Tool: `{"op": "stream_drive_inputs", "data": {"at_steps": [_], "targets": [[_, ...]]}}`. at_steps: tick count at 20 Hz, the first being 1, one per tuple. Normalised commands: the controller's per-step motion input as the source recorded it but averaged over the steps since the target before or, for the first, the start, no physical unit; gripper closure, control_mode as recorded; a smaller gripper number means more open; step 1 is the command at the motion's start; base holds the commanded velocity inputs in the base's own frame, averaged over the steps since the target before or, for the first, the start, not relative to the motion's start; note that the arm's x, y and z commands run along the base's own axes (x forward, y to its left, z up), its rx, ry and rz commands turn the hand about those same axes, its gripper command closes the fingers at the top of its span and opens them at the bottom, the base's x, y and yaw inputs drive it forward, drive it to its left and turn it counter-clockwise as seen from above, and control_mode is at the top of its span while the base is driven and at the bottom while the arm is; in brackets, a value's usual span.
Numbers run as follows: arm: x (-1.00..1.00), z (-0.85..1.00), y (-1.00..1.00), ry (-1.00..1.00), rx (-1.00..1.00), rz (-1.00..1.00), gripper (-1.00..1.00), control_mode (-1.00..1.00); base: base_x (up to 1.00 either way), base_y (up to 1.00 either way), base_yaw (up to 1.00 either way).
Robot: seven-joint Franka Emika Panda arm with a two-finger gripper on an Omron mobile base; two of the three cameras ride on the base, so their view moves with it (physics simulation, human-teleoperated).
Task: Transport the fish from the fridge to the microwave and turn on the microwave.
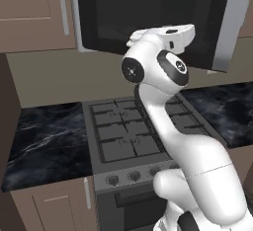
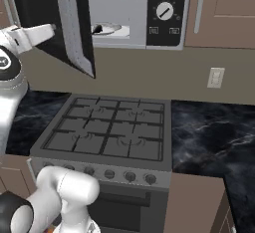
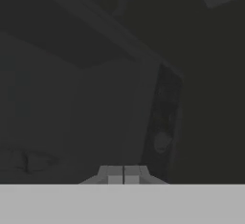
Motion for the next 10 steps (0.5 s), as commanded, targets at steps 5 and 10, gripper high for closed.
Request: {"op": "stream_drive_inputs", "data": {"at_steps": [5, 10], "targets": [[0.85, 0.02, -0.04, 0.18, 0.13, 0.0, 1.0, -1.0, 0.0, 0.0, 0.0], [0.88, 0.0, -0.1, 0.17, 0.11, 0.03, 1.0, -1.0, 0.0, 0.0, 0.0]]}}
